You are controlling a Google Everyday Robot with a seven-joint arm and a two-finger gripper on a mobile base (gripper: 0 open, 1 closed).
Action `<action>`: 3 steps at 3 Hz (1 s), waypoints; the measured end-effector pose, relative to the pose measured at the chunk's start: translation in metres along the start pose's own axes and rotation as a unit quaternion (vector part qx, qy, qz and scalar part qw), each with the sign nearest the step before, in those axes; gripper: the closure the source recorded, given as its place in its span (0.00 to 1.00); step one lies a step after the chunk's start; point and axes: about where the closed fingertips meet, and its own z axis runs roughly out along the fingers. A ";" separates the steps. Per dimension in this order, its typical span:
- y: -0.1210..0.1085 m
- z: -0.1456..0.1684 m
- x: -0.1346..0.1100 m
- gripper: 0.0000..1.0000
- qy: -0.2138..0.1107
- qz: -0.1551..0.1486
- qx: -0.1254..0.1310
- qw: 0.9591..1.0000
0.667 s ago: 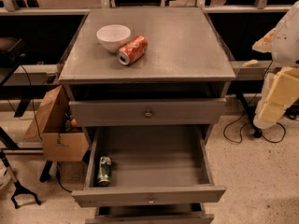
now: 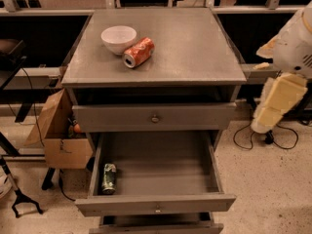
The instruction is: Pick green can from middle drawer and place on counter
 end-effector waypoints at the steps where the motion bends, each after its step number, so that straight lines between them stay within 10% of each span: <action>1: 0.001 0.050 -0.030 0.00 -0.050 0.031 -0.020 0.998; 2: 0.017 0.119 -0.076 0.00 -0.109 0.056 -0.054 0.991; 3: 0.063 0.195 -0.117 0.00 -0.172 0.077 -0.121 0.975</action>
Offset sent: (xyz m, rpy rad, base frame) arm 0.0627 0.1770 -0.1709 0.4475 0.0947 -0.0215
